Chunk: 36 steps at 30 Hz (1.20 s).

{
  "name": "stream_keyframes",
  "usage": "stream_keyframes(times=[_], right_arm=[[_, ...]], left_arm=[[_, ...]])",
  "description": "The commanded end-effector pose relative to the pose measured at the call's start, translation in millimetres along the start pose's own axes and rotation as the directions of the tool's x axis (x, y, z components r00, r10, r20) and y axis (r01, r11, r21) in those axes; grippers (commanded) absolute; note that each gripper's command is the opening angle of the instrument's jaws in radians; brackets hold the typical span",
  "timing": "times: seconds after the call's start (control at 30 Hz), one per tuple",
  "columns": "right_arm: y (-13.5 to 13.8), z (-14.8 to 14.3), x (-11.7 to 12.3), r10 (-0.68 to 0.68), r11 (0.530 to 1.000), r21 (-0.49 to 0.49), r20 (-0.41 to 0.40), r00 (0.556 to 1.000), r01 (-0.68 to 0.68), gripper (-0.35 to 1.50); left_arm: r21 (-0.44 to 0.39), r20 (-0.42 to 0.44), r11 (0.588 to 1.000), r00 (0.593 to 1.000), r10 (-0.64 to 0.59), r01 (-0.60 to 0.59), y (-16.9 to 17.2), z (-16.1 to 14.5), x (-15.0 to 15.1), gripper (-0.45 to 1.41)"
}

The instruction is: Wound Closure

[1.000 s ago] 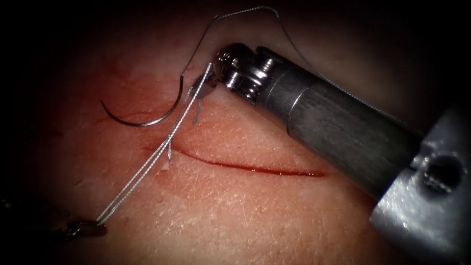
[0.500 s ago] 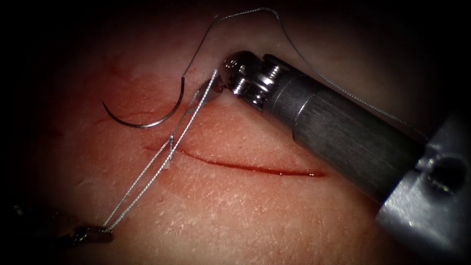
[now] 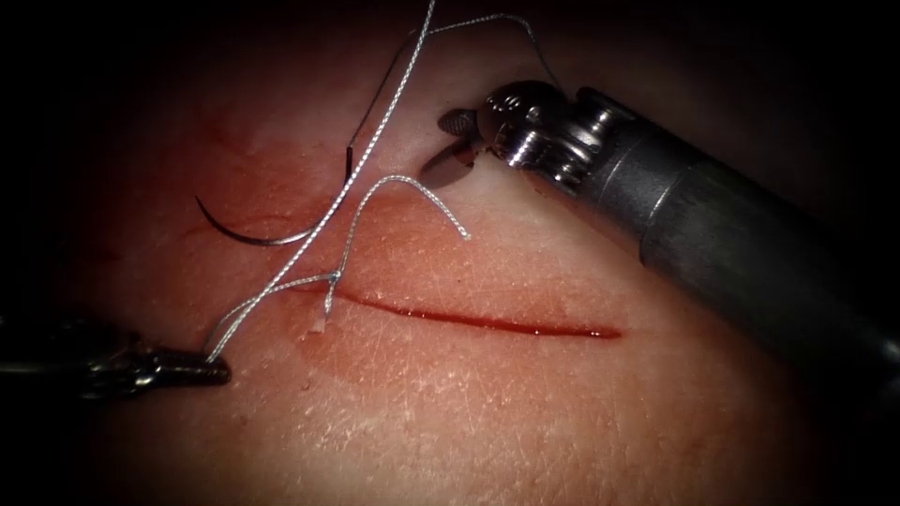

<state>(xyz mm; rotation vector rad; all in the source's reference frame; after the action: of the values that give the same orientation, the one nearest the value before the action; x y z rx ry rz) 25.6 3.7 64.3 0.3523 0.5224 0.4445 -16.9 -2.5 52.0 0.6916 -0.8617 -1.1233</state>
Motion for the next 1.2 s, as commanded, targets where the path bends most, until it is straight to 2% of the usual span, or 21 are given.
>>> stream_keyframes(times=[0.03, 0.07, 0.1, 0.13, 0.17, 0.2, 0.27, 0.37, 0.47, 0.5, 0.6, 0.63, 0.7, 0.73, 0.8, 0.87, 0.97, 1.03, 1.07, 1.13, 1.2], right_arm=[[0.0, -1.8, 1.3, 0.009, 1.000, -0.012, -0.010, 1.000, -0.009, 0.46], [-0.5, -2.3, 1.2, 0.020, 1.000, -0.022, -0.014, 1.000, -0.020, 0.36], [-1.5, -2.6, 0.9, 0.026, 0.999, -0.042, -0.026, 0.999, -0.027, 0.09], [-2.2, -2.5, 0.6, 0.033, 0.998, -0.056, -0.042, 0.999, -0.035, 0.12], [-3.4, -2.2, 0.2, 0.055, 0.995, -0.073, -0.089, 0.994, -0.061, 0.32], [-3.9, -2.1, 0.1, 0.073, 0.993, -0.080, -0.121, 0.990, -0.083, 0.29], [-4.7, -2.2, 0.0, 0.096, 0.991, -0.073, -0.203, 0.975, -0.112, -0.11], [-5.5, -3.3, 0.9, 0.127, 0.985, -0.067, -0.356, 0.926, -0.160, 0.12], [-5.6, -3.8, 2.0, 0.130, 0.982, -0.076, -0.393, 0.910, -0.174, 0.62], [-5.7, -3.9, 2.7, 0.129, 0.981, -0.080, -0.405, 0.905, -0.175, 0.74], [-6.5, -4.0, 4.2, 0.120, 0.986, -0.048, -0.444, 0.888, -0.157, 0.44], [-7.3, -3.9, 4.9, 0.118, 0.990, -0.017, -0.453, 0.883, -0.141, -0.35], [-8.3, -3.2, 5.1, 0.137, 0.991, 0.054, -0.454, 0.880, -0.126, -0.35], [-9.2, -2.3, 5.2, 0.188, 0.982, 0.086, -0.449, 0.873, -0.166, -0.35], [-10.2, -0.7, 5.3, 0.216, 0.976, 0.101, -0.447, 0.868, -0.191, -0.35], [-11.4, 3.7, 4.8, 0.226, 0.972, 0.156, -0.440, 0.869, -0.174, -0.35], [-11.7, 6.6, 4.3, 0.221, 0.970, 0.189, -0.443, 0.869, -0.150, -0.35], [-12.1, 8.6, 4.0, 0.240, 0.963, 0.227, -0.477, 0.845, -0.146, -0.35], [-12.6, 9.9, 3.8, 0.280, 0.948, 0.282, -0.520, 0.807, -0.147, -0.35], [-12.9, 10.2, 3.8, 0.308, 0.930, 0.346, -0.556, 0.772, -0.122, -0.35], [-12.9, 9.9, 3.7, 0.301, 0.925, 0.368, -0.565, 0.768, -0.092, -0.35]], left_arm=[[0.028, 0.036, 0.999, 0.999, -0.016, 0.015, -0.5, 0.1, -1.9, -0.45], [0.057, 0.065, 0.998, 0.997, -0.043, 0.040, -0.7, 0.3, -2.6, -0.45], [0.116, 0.122, 0.991, 0.989, -0.080, 0.066, -0.8, 0.8, -3.8, -0.45], [0.151, 0.152, 0.985, 0.982, -0.109, 0.086, -0.8, 1.2, -4.5, -0.45], [0.188, 0.184, 0.977, 0.974, -0.131, 0.096, -0.6, 1.9, -5.3, -0.45], [0.199, 0.189, 0.974, 0.970, -0.150, 0.112, -0.5, 2.4, -5.7, -0.45], [0.215, 0.198, 0.968, 0.964, -0.176, 0.132, -0.5, 3.1, -6.2, -0.45], [0.280, 0.231, 0.946, 0.945, -0.230, 0.161, -0.6, 4.3, -7.0, -0.45], [0.288, 0.231, 0.943, 0.944, -0.237, 0.166, -0.6, 4.7, -7.6, -0.45], [0.289, 0.229, 0.943, 0.944, -0.238, 0.167, -0.5, 4.8, -7.9, -0.45], [0.294, 0.223, 0.941, 0.945, -0.238, 0.168, 0.0, 5.1, -9.0, -0.45], [0.297, 0.218, 0.940, 0.946, -0.239, 0.169, 0.2, 5.1, -9.7, -0.45], [0.301, 0.217, 0.938, 0.946, -0.241, 0.171, 0.2, 5.1, -10.1, -0.45], [0.304, 0.217, 0.937, 0.945, -0.243, 0.172, 0.1, 5.1, -10.4, -0.45], [0.309, 0.219, 0.936, 0.944, -0.245, 0.171, 0.1, 5.1, -10.7, -0.45], [0.324, 0.227, 0.931, 0.942, -0.248, 0.167, 0.4, 5.4, -11.4, -0.45], [0.330, 0.220, 0.929, 0.943, -0.251, 0.170, 1.0, 5.6, -12.0, -0.45], [0.336, 0.221, 0.925, 0.940, -0.262, 0.179, 1.3, 5.8, -12.3, -0.45], [0.340, 0.225, 0.923, 0.938, -0.265, 0.180, 1.8, 6.2, -12.5, -0.45], [0.334, 0.235, 0.926, 0.937, -0.260, 0.174, 2.6, 6.7, -12.5, -0.45], [0.331, 0.240, 0.929, 0.937, -0.254, 0.166, 3.4, 7.1, -12.3, -0.45]])
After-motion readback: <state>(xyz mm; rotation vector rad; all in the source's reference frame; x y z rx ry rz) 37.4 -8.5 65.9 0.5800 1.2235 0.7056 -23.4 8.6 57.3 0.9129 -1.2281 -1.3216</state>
